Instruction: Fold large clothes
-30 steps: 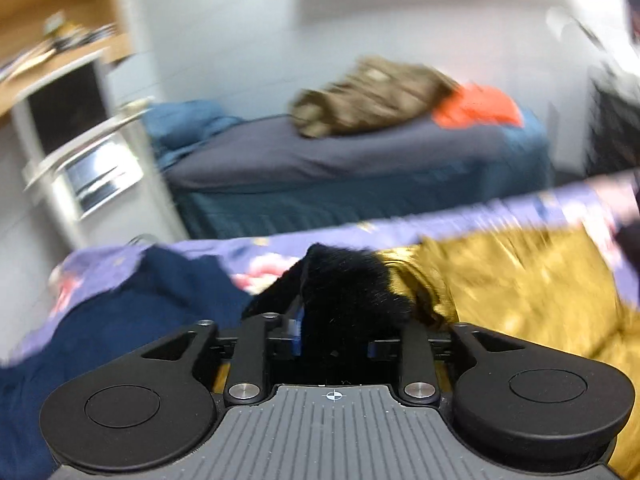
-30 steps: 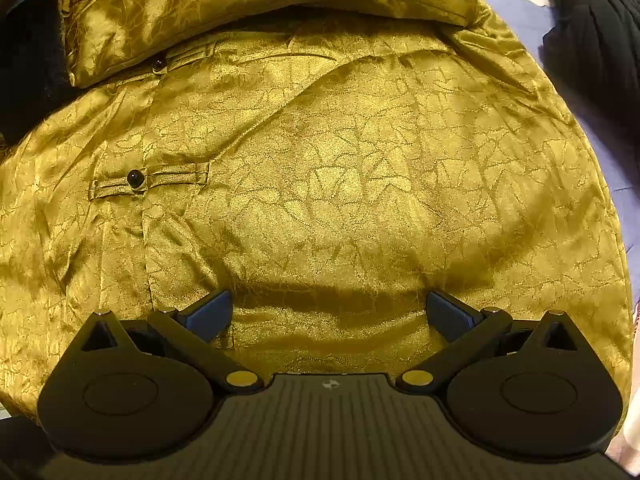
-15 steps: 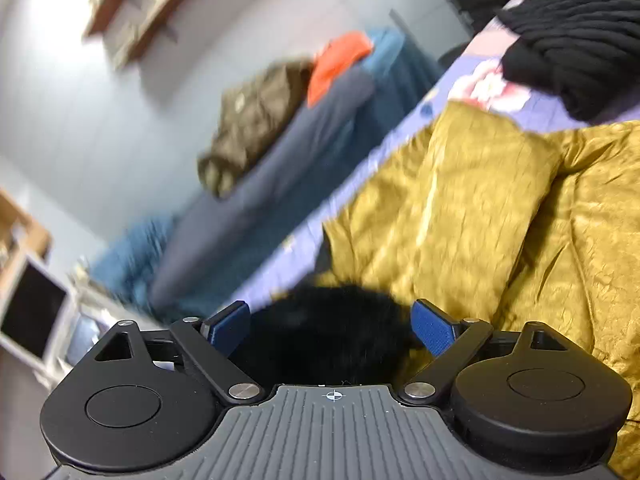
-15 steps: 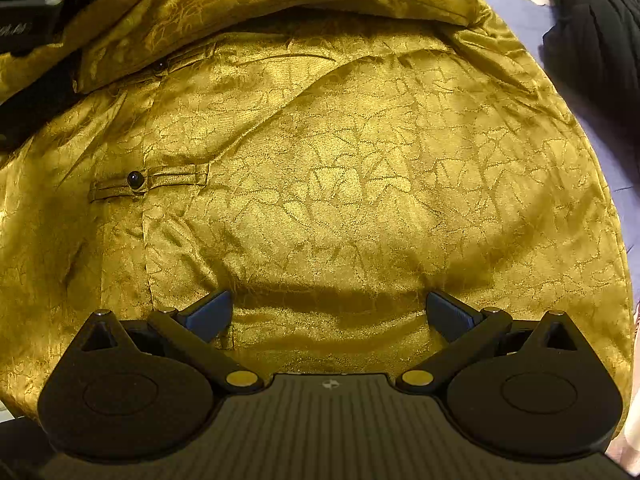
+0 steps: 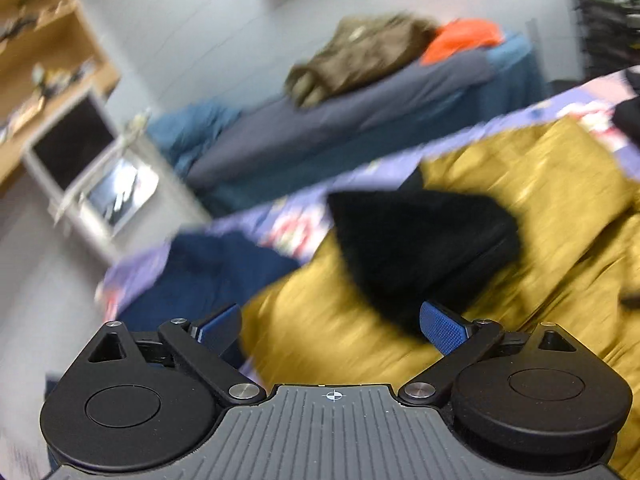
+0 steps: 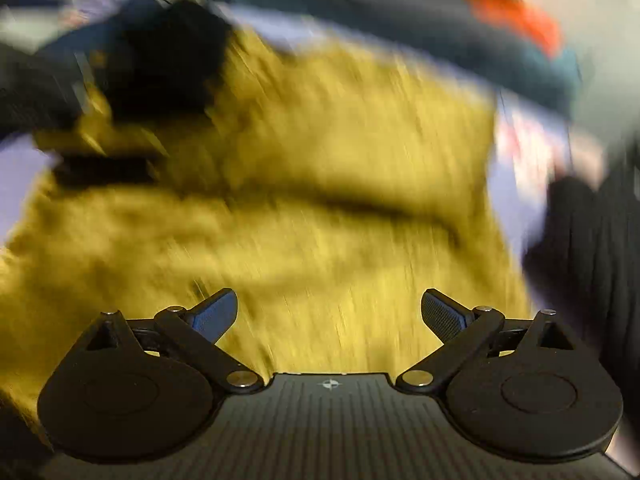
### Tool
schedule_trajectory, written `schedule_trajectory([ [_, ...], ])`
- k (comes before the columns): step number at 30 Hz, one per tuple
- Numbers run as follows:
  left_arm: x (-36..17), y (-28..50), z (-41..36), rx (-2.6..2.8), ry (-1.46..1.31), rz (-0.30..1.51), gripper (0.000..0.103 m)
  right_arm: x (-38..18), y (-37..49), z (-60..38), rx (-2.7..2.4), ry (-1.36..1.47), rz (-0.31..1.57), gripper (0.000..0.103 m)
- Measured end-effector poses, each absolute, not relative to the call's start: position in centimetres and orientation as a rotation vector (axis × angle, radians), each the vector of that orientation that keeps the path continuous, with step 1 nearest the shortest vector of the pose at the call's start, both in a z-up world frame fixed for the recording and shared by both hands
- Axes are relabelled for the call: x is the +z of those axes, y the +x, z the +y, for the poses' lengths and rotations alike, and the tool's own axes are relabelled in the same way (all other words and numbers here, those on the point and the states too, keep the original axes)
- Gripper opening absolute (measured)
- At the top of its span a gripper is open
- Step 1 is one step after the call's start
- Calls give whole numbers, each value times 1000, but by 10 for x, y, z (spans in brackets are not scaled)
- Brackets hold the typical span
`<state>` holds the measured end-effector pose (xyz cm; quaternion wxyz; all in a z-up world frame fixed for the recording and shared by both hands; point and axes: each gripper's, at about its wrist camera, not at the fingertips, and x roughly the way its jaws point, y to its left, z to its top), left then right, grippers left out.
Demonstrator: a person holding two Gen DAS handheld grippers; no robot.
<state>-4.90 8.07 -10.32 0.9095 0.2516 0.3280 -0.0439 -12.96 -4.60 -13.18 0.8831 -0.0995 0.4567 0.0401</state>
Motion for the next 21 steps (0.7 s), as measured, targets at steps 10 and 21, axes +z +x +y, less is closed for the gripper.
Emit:
schedule_trajectory([
  [10,-106,-25,140,-12,403,818,103,-113,-78,80,433,-709,637,74],
  [21,-100,-14,138,-98,377,877,103,-134,-42,95,253,-721,652,38],
])
